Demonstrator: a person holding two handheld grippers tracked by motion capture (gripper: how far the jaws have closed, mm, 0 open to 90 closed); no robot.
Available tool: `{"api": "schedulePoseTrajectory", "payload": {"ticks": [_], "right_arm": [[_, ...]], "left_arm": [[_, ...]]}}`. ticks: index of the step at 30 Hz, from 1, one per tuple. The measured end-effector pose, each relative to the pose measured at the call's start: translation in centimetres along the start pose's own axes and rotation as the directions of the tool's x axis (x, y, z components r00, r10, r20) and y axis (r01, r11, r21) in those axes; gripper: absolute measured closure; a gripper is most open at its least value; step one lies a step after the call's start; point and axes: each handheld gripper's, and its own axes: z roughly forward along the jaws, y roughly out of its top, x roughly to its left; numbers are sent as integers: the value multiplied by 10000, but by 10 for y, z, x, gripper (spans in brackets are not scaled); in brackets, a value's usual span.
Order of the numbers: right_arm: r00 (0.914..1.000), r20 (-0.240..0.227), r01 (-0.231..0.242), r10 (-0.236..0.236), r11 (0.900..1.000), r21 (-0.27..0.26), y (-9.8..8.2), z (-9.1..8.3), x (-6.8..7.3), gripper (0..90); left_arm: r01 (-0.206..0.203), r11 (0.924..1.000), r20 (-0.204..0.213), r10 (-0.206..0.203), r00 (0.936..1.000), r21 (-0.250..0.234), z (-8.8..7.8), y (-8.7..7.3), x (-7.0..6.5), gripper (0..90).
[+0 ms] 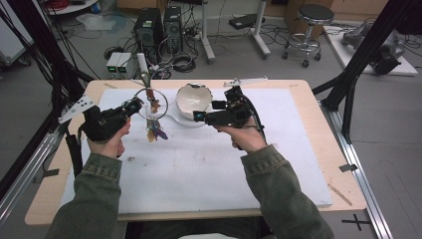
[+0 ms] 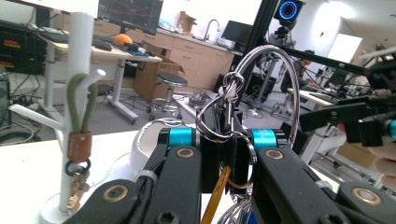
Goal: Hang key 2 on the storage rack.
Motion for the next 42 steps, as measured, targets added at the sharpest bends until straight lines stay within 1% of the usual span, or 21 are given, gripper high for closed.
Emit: {"api": "schedulePoseTrajectory", "payload": {"ticks": [1, 4, 6, 7, 9, 10, 11, 12, 15, 16, 18, 21, 23, 27, 29, 31, 34, 37, 39, 40, 42], "right_arm": [[9999, 105, 77, -77, 10000, -51, -2, -2, -2, 89], [9998, 221, -20, 26, 9997, -249, -8, -8, -9, 88], [9993, 363, -94, 104, 9996, -275, -13, -12, -13, 89], [9989, 447, -150, 164, 9994, -326, -16, -15, -17, 89], [9987, 467, -170, 189, 9991, -396, -21, -19, -21, 89], [9985, 515, -171, 194, 9989, -441, -22, -20, -22, 89], [9983, 583, -68, 95, 9989, -470, -25, -22, -24, 89], [9978, 660, 14, 17, 9989, -473, -27, -24, -26, 89], [9957, 926, -29, 81, 9984, -566, -36, -30, -31, 89], [9955, 943, -38, 93, 9983, -590, -38, -31, -33, 89], [9940, 1079, -107, 178, 9978, -661, -43, -34, -37, 89], [9905, 1351, -149, 248, 9971, -741, -50, -40, -43, 89], [9881, 1494, -254, 377, 9962, -828, -54, -45, -46, 89], [9820, 1843, -224, 414, 9943, -1041, -61, -53, -50, 89], [9808, 1894, -244, 466, 9927, -1178, -66, -58, -52, 89], [9787, 1994, -236, 496, 9912, -1305, -70, -62, -55, 89], [9759, 2094, -285, 615, 9871, -1573, -76, -69, -60, 89], [9715, 2252, -332, 737, 9834, -1784, -84, -76, -67, 89], [9681, 2357, -400, 845, 9815, -1874, -89, -80, -71, 89], [9673, 2370, -452, 903, 9809, -1893, -91, -81, -72, 89], [9640, 2478, -477, 966, 9794, -1960, -95, -84, -76, 89]], "left_arm": [[-36, 10000, -6, 36, 10000, 54, 0, 1, 1, 862], [-45, 10000, -138, 45, 9999, 11, -1, 5, 3, 862], [1, 10000, -200, -1, 9998, -46, -2, 7, 4, 862], [-36, 10000, -204, 36, 9998, -19, -3, 8, 5, 862], [-38, 10000, -249, 37, 9997, -40, -3, 9, 7, 862], [29, 10000, -273, -28, 9996, 4, -3, 10, 8, 862], [-9, 10000, -334, 11, 9994, 56, -3, 11, 9, 862], [-38, 10000, -364, 39, 9993, 6, -3, 12, 10, 862], [-165, 9999, -475, 164, 9987, -10, -3, 15, 11, 862], [-156, 9999, -518, 154, 9985, -40, -3, 17, 12, 862], [-258, 9997, -575, 257, 9980, -6, -3, 19, 13, 862], [-222, 9997, -650, 219, 9976, -34, -3, 20, 15, 862], [-190, 9998, -725, 189, 9972, -18, -4, 20, 18, 862], [-214, 9998, -830, 216, 9963, 33, -3, 20, 23, 862], [-228, 9997, -909, 230, 9956, 26, -3, 21, 25, 862], [-139, 9999, -959, 135, 9953, -31, -4, 23, 28, 862], [-187, 9998, -1124, 185, 9935, -10, -5, 26, 32, 862], [-176, 9998, -1260, 171, 9919, -33, -6, 29, 36, 862], [-192, 9998, -1352, 185, 9906, -41, -7, 31, 38, 862], [-146, 9998, -1410, 130, 9899, -103, -8, 33, 39, 862], [-188, 9998, -1497, 176, 9886, -67, -9, 35, 42, 862]]}}
